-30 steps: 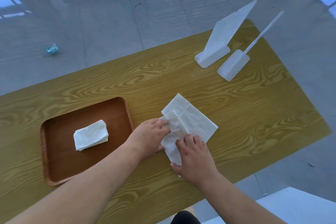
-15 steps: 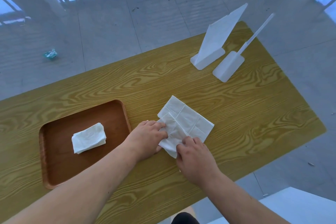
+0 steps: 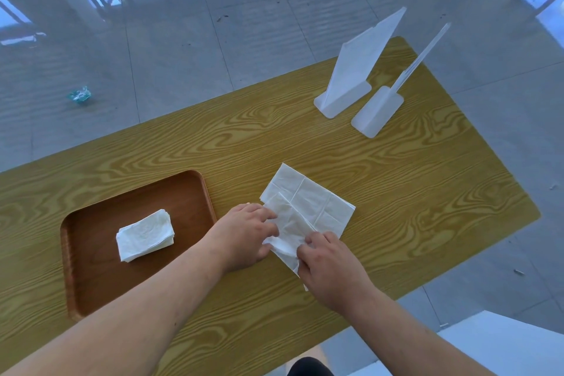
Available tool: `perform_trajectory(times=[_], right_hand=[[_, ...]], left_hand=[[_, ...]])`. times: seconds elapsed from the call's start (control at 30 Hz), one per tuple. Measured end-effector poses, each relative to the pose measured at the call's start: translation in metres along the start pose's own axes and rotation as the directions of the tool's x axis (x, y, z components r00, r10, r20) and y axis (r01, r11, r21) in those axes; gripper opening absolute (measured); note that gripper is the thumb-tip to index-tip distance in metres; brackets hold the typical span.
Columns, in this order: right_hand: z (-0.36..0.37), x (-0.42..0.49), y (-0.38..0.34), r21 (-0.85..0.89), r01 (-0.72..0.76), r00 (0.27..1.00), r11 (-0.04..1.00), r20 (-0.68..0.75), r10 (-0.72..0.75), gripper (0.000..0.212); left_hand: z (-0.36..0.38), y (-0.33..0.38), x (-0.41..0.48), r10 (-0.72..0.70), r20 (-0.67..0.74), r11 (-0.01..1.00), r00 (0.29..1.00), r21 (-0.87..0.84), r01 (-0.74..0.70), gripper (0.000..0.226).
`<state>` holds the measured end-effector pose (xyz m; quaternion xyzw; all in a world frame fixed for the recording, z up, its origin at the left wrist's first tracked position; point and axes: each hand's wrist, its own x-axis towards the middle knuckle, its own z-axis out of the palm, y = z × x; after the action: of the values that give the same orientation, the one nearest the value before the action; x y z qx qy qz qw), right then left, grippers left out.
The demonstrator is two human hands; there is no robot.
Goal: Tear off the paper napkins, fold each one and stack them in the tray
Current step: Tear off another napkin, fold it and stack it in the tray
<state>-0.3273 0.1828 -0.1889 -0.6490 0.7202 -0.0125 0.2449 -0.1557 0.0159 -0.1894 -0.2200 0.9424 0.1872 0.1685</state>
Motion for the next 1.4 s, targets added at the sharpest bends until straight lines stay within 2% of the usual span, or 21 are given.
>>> perform_trajectory(times=[0.37, 0.47, 0.53, 0.6, 0.63, 0.7, 0.77, 0.83, 0.87, 1.0, 1.1, 1.17, 1.23, 1.3, 1.4], right_hand=[[0.003, -0.003, 0.004, 0.024, 0.012, 1.000, 1.000, -0.016, -0.011, 0.040], [-0.006, -0.004, 0.003, 0.182, -0.048, 0.995, 0.982, -0.082, 0.064, 0.058], [-0.016, -0.002, 0.005, 0.289, -0.089, 0.988, 0.953, -0.097, 0.121, 0.075], [-0.031, 0.002, 0.007, 0.506, -0.187, 0.975, 0.842, -0.006, 0.220, 0.086], [-0.040, 0.005, 0.008, 0.654, -0.244, 0.962, 0.716, 0.072, 0.263, 0.086], [-0.054, 0.010, 0.013, 0.858, -0.289, 0.948, 0.424, 0.195, 0.251, 0.080], [-0.066, 0.017, 0.018, 0.923, -0.260, 0.961, 0.283, 0.218, 0.173, 0.068], [-0.077, 0.021, 0.020, 0.946, -0.244, 0.968, 0.212, 0.226, 0.106, 0.064], [-0.080, 0.024, 0.020, 0.946, -0.253, 0.966, 0.204, 0.237, 0.102, 0.061], [-0.088, 0.040, 0.015, 0.923, -0.259, 0.962, 0.284, 0.221, 0.159, 0.038], [-0.096, 0.050, 0.008, 0.939, -0.233, 0.972, 0.253, 0.219, 0.083, 0.047], [-0.102, 0.055, 0.004, 0.919, -0.216, 0.976, 0.330, 0.201, 0.079, 0.049], [-0.104, 0.061, 0.001, 0.880, -0.200, 0.980, 0.431, 0.170, 0.108, 0.038], [-0.106, 0.066, -0.002, 0.860, -0.169, 0.985, 0.482, 0.132, 0.111, 0.029], [-0.113, 0.072, -0.008, 0.887, -0.149, 0.989, 0.438, 0.127, 0.079, 0.037]], left_hand=[[0.000, 0.002, -0.001, 0.025, -0.084, 1.000, 0.996, -0.015, -0.027, 0.028], [-0.012, 0.007, -0.003, -0.049, -0.122, 0.977, 0.991, -0.210, 0.023, 0.021], [-0.025, 0.011, -0.004, -0.189, -0.095, 0.898, 0.977, -0.418, 0.133, 0.017], [-0.038, 0.013, -0.004, -0.337, -0.030, 0.716, 0.941, -0.657, 0.236, 0.014], [-0.046, 0.013, -0.004, -0.381, -0.005, 0.617, 0.925, -0.746, 0.250, 0.013], [-0.063, 0.010, -0.003, -0.415, 0.020, 0.480, 0.910, -0.844, 0.238, 0.011], [-0.080, 0.006, -0.001, -0.435, 0.028, 0.396, 0.900, -0.892, 0.219, 0.015], [-0.093, 0.002, 0.000, -0.457, 0.034, 0.340, 0.889, -0.917, 0.210, 0.019], [-0.098, 0.000, -0.001, -0.465, 0.048, 0.308, 0.884, -0.927, 0.212, 0.019], [-0.112, -0.011, -0.004, -0.478, 0.091, 0.201, 0.874, -0.957, 0.210, 0.014], [-0.121, -0.017, -0.009, -0.498, 0.077, 0.156, 0.864, -0.972, 0.177, 0.021], [-0.126, -0.022, -0.012, -0.510, 0.072, 0.136, 0.857, -0.977, 0.163, 0.022], [-0.130, -0.027, -0.016, -0.522, 0.066, 0.133, 0.850, -0.979, 0.157, 0.020], [-0.133, -0.033, -0.020, -0.529, 0.052, 0.154, 0.847, -0.976, 0.156, 0.017], [-0.137, -0.040, -0.027, -0.529, 0.030, 0.206, 0.848, -0.965, 0.162, 0.018]])
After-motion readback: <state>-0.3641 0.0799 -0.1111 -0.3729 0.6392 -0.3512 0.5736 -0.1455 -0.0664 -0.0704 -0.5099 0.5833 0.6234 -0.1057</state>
